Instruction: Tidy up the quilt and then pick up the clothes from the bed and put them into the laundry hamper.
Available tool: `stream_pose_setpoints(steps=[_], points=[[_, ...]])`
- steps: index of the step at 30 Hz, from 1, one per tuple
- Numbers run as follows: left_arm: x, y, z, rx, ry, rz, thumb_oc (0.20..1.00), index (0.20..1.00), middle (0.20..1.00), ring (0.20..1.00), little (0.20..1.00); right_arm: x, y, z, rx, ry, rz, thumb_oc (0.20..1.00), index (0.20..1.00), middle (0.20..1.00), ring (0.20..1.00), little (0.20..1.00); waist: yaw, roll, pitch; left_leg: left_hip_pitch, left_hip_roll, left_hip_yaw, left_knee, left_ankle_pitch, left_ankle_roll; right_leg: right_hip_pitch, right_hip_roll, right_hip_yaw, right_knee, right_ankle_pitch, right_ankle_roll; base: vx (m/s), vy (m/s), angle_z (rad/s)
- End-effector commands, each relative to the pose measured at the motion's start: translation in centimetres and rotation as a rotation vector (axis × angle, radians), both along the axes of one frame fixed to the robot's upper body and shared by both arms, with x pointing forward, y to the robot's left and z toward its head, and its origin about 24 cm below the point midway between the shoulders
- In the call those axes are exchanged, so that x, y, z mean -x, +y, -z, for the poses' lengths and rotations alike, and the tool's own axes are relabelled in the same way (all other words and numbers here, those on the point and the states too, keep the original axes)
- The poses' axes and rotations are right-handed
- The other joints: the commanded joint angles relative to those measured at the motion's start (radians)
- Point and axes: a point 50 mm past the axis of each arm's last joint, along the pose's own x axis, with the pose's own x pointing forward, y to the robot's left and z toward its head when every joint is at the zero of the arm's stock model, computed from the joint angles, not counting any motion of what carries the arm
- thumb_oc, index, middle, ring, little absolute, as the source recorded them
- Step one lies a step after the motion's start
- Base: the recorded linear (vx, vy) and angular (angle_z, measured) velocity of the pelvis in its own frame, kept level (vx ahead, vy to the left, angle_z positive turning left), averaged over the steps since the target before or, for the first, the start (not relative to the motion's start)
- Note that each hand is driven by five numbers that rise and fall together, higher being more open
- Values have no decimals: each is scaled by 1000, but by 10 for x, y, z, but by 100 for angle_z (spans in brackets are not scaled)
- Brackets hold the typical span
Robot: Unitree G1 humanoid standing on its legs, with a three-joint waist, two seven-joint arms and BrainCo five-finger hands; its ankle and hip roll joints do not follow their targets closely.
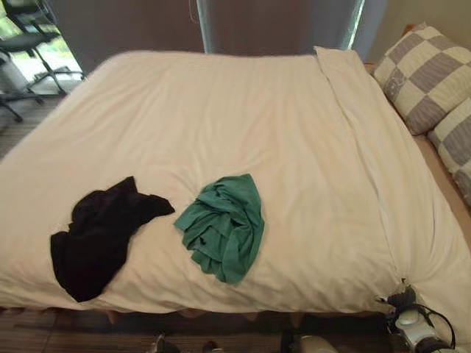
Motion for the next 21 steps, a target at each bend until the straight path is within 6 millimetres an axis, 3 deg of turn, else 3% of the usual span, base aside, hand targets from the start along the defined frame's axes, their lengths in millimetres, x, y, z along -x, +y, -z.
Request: stream_pose_setpoints(steps=[1, 2, 3, 4, 5, 6, 7, 8, 10, 11, 12, 13, 14, 15, 16, 17, 18, 19, 20, 21], points=[[-54, -12, -13, 30, -198, -24, 1000, 1000, 1000, 1000, 1000, 19, 71, 37, -219, 168, -143, 1000, 1000, 1000, 1000, 1000, -29, 5, 106, -134, -82, -26, 170, -133, -7, 66, -108, -29, -212, 80, 122, -54, 181, -21], [-53, -13, -13, 31, -198, -24, 1000, 1000, 1000, 1000, 1000, 19, 71, 37, -218, 169, -142, 1000, 1000, 1000, 1000, 1000, -28, 7, 108, -132, -79, -27, 173, -138, -8, 70, -106, -29, -213, 80, 122, -34, 369, -12], [-51, -15, -12, 31, -186, -2, 1000, 1000, 1000, 1000, 1000, 18, 69, 36, -212, 166, -139, 1000, 1000, 1000, 1000, 1000, -38, 17, 93, -96, -4, -17, 108, -151, 1, 66, -141, -26, -221, 89, 149, 39, 285, -6], [-48, -16, -11, 32, -177, 5, 1000, 1000, 1000, 1000, 1000, 18, 68, 35, -214, 160, -133, 1000, 1000, 1000, 1000, 1000, -43, 20, 79, -70, 30, -3, 63, -166, 14, 63, -157, -20, -225, 89, 162, 75, 689, -15], [-44, -17, -9, 22, -165, 22, 1000, 1000, 1000, 1000, 1000, 16, 66, 33, -223, 139, -123, 1000, 1000, 1000, 1000, 1000, -51, 28, 47, -27, 128, -23, -90, -125, 17, 46, -208, -1, -235, 110, 208, 69, 499, -20], [-43, -17, -9, 23, -164, 22, 1000, 1000, 1000, 1000, 1000, 17, 66, 33, -223, 140, -123, 1000, 1000, 1000, 1000, 1000, -50, 29, 47, -17, 129, -20, -102, -121, 15, 50, -207, -1, -235, 108, 208, 63, 802, -21], [-44, -18, -9, 18, -165, 20, 1000, 1000, 1000, 1000, 1000, 16, 62, 31, -230, 110, -103, 1000, 1000, 1000, 1000, 1000, -52, 31, 32, -6, 222, -80, -199, -52, -15, 36, -257, 23, -241, 116, 251, 30, 396, -6], [-43, -18, -8, 19, -165, 21, 1000, 1000, 1000, 1000, 1000, 17, 62, 31, -230, 111, -103, 1000, 1000, 1000, 1000, 1000, -52, 32, 33, 1, 224, -79, -208, -49, -17, 40, -255, 21, -241, 114, 251, 18, 581, 4], [-43, -19, -8, 13, -161, 35, 1000, 1000, 1000, 1000, 1000, 23, 54, 31, -224, 114, -79, 1000, 1000, 1000, 1000, 1000, -52, 37, 20, 18, 290, -111, -265, 8, -50, 42, -293, 28, -250, 133, 277, -21, 561, 21], [-43, -21, -7, 7, -140, 86, 1000, 1000, 1000, 1000, 1000, 30, 47, 32, -224, 135, -47, 1000, 1000, 1000, 1000, 1000, -59, 37, 5, 43, 299, -94, -270, -38, -50, 29, -334, 22, -244, 167, 277, -45, 564, 26], [-43, -21, -7, 7, -140, 86, 1000, 1000, 1000, 1000, 1000, 30, 47, 32, -224, 135, -47, 1000, 1000, 1000, 1000, 1000, -59, 37, 5, 44, 298, -94, -270, -38, -50, 29, -334, 23, -244, 167, 277, -51, 679, 20], [-50, -20, -10, 5, -151, 110, 1000, 1000, 1000, 1000, 1000, 38, 49, 37, -231, 174, -39, 1000, 1000, 1000, 1000, 1000, -55, 4, 13, 17, 251, -96, -208, -122, -50, 18, -395, 19, -239, 270, 277, -62, 378, 15], [-52, -15, -11, -7, -147, 102, 1000, 1000, 1000, 1000, 1000, 38, 53, 39, -239, 192, -40, 1000, 1000, 1000, 1000, 1000, -47, -19, 25, 21, 229, -83, -189, -159, -50, -14, -419, 3, -221, 345, 277, -62, 379, 15], [-52, -15, -12, -7, -147, 102, 1000, 1000, 1000, 1000, 1000, 38, 53, 39, -239, 192, -40, 1000, 1000, 1000, 1000, 1000, -46, -19, 25, 21, 228, -83, -188, -159, -50, -15, -419, 4, -221, 345, 277, -186, 333, 5], [-54, -4, -15, -32, -151, 80, 1000, 1000, 1000, 1000, 1000, 35, 63, 41, -257, 196, -57, 1000, 1000, 1000, 1000, 1000, -16, -35, 47, 42, 195, -18, -162, -195, -36, -50, -476, -165, -193, 389, 277, -140, 270, -8], [-54, -4, -15, -33, -152, 80, 1000, 1000, 1000, 1000, 1000, 34, 63, 41, -257, 196, -58, 1000, 1000, 1000, 1000, 1000, -18, -38, 46, 37, 191, -20, -162, -192, -35, -52, -479, -166, -194, 392, 277, -202, 614, -69], [-48, 4, -15, -42, -139, 58, 1000, 1000, 1000, 1000, 1000, 30, 70, 42, -241, 219, -119, 1000, 1000, 1000, 1000, 1000, 2, -44, 48, 53, 143, 33, -177, -190, 5, -34, -446, -278, -153, 321, 267, -92, 470, -83], [-45, 6, -14, -45, -126, 56, 1000, 1000, 1000, 1000, 1000, 30, 73, 42, -241, 224, -134, 1000, 1000, 1000, 1000, 1000, 2, -46, 50, 59, 124, 40, -190, -185, 17, -29, -405, -266, -133, 285, 260, -90, 471, -104], [-45, 6, -14, -45, -126, 56, 1000, 1000, 1000, 1000, 1000, 30, 73, 42, -241, 224, -134, 1000, 1000, 1000, 1000, 1000, 2, -49, 48, 56, 121, 41, -192, -182, 19, -33, -409, -265, -133, 287, 260, -37, 473, -81], [-38, 8, -12, -48, -85, 93, 1000, 1000, 1000, 1000, 1000, 36, 79, 46, -256, 246, -150, 1000, 1000, 1000, 1000, 1000, -12, -50, 52, 63, 64, 38, -222, -171, 54, -29, -258, -153, -86, 191, 244, -19, 491, -53]])
